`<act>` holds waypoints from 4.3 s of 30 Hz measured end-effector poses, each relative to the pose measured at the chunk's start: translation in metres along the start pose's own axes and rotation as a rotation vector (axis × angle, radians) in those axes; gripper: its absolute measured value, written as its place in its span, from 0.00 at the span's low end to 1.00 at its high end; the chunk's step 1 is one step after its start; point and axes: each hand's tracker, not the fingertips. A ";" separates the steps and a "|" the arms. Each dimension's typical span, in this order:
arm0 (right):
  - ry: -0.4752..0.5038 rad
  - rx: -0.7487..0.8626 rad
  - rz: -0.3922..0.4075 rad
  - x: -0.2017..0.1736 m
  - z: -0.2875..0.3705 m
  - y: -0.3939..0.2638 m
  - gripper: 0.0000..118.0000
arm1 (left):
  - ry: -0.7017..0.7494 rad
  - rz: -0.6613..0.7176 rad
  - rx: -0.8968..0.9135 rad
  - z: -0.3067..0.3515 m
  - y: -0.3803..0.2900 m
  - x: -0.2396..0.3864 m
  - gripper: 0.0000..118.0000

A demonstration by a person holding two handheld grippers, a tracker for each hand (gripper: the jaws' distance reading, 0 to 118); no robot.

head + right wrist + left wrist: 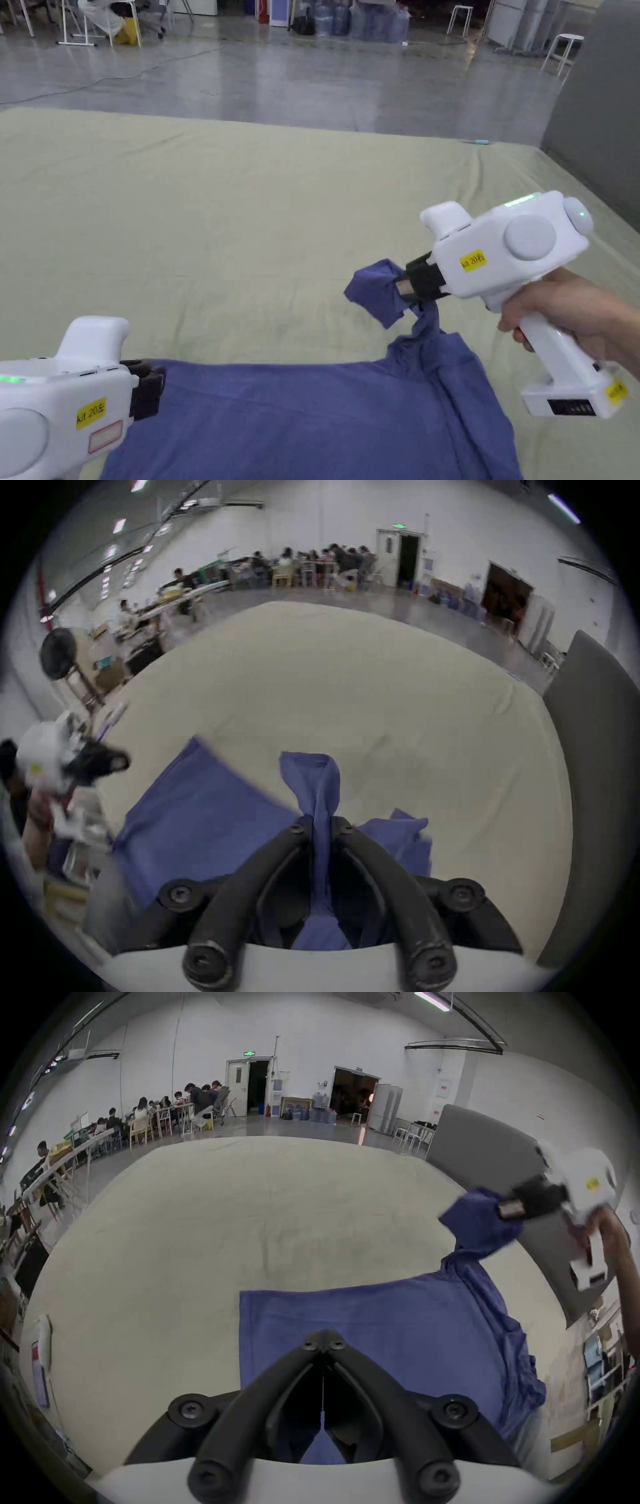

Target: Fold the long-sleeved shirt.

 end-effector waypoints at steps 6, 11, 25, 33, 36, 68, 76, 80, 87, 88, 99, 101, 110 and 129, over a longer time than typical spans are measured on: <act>0.102 -0.174 0.113 -0.038 0.022 -0.093 0.05 | 0.003 -0.040 -0.023 0.028 -0.019 0.024 0.00; 0.185 -0.474 0.236 -0.041 -0.011 -0.145 0.06 | -0.017 -0.023 -0.035 0.043 -0.033 0.037 0.00; -0.060 -0.123 -0.040 -0.030 0.046 -0.161 0.74 | -0.011 0.003 -0.030 0.065 -0.039 0.038 0.00; -0.174 0.169 -0.378 -0.039 0.109 -0.203 0.00 | -0.012 0.026 0.009 0.074 -0.050 0.032 0.00; -0.150 0.161 -0.418 -0.037 0.105 -0.212 0.00 | -0.003 0.001 -0.001 0.065 -0.039 0.027 0.00; -0.296 -0.155 -0.474 0.102 -0.090 -0.080 0.57 | 0.143 -0.006 -0.156 -0.082 0.030 -0.010 0.00; -0.224 -0.284 -0.565 0.109 -0.132 -0.094 0.08 | 0.141 0.009 -0.174 -0.091 0.026 -0.014 0.00; -0.256 -0.187 -0.498 0.093 -0.088 -0.089 0.08 | 0.148 0.015 -0.159 -0.071 0.027 -0.014 0.00; -0.174 0.040 -0.360 0.023 0.048 -0.126 0.08 | 0.107 -0.037 -0.086 0.025 0.004 -0.006 0.00; -0.162 0.059 -0.358 0.013 0.066 -0.139 0.08 | 0.101 -0.045 -0.086 0.040 -0.006 -0.005 0.00; -0.068 -0.109 -0.331 -0.061 0.103 -0.288 0.08 | 0.003 -0.010 -0.298 0.085 -0.137 -0.009 0.00; -0.058 -0.197 -0.300 -0.062 0.084 -0.299 0.08 | 0.020 -0.036 -0.369 0.070 -0.150 -0.007 0.00; -0.134 -0.240 -0.202 -0.068 0.061 -0.304 0.36 | 0.044 -0.019 -0.373 0.055 -0.163 -0.003 0.21; -0.404 0.307 -0.245 -0.164 0.124 -0.214 0.00 | 0.091 -0.058 0.100 0.153 -0.109 0.030 0.00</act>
